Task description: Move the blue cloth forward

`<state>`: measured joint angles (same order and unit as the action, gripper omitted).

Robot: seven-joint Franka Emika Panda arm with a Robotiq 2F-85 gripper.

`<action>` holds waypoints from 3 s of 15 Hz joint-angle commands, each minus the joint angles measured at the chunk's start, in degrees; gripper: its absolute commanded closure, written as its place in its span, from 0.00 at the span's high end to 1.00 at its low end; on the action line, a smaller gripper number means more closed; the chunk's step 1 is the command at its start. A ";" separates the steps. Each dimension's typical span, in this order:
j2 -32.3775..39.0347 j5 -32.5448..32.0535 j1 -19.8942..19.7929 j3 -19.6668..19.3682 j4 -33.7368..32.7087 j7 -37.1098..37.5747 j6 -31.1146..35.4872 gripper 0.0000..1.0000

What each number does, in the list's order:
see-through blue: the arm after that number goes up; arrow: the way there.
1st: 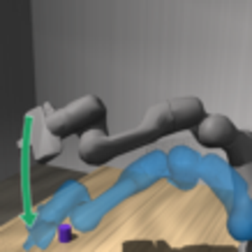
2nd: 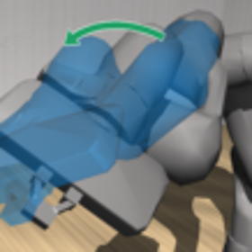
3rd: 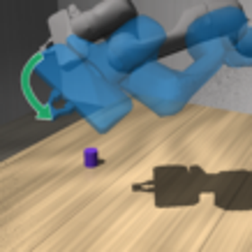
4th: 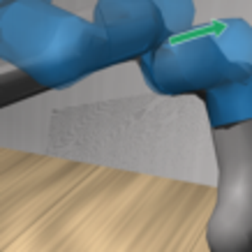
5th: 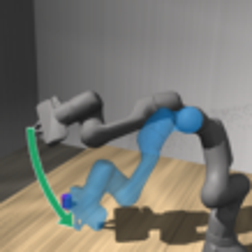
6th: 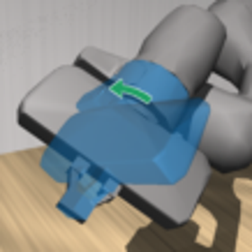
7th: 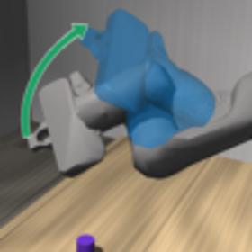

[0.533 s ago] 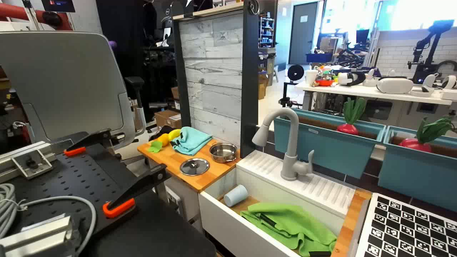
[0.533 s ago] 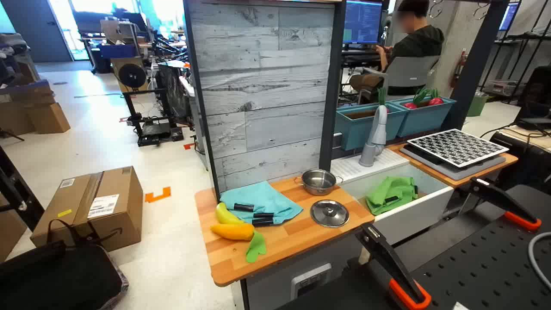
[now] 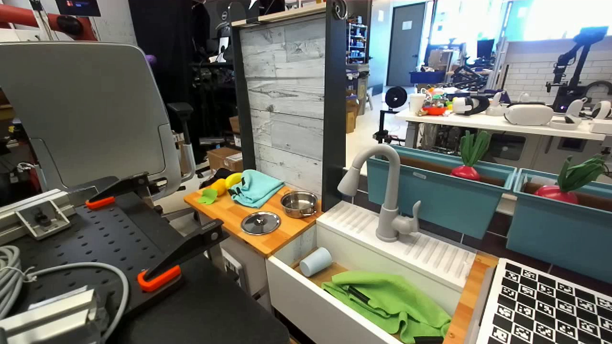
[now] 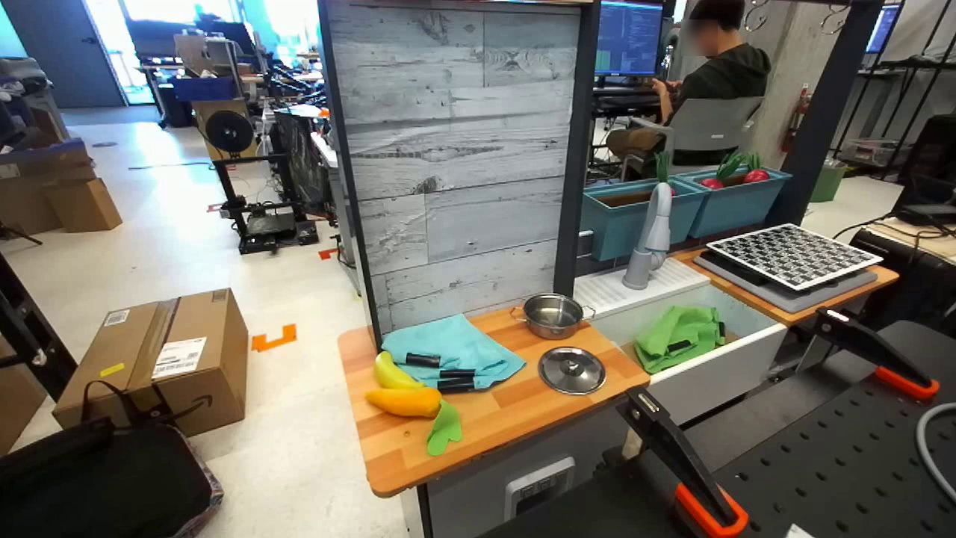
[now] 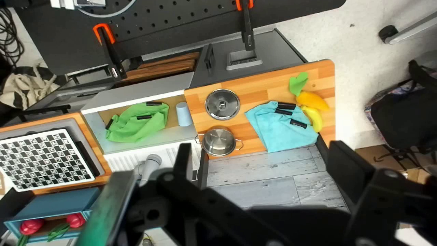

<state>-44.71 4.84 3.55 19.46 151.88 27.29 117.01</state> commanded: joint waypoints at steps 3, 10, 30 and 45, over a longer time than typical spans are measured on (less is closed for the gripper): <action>0.14 -0.42 0.49 -0.46 -0.10 0.31 -0.12 1.00; 4.45 2.49 -0.78 -5.07 3.48 -1.06 16.48 1.00; 71.30 5.54 2.42 -13.23 -27.23 -1.60 40.72 1.00; 103.23 4.26 13.27 -20.42 -63.17 9.84 31.65 1.00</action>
<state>53.94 9.05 14.57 0.94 94.81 35.16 150.84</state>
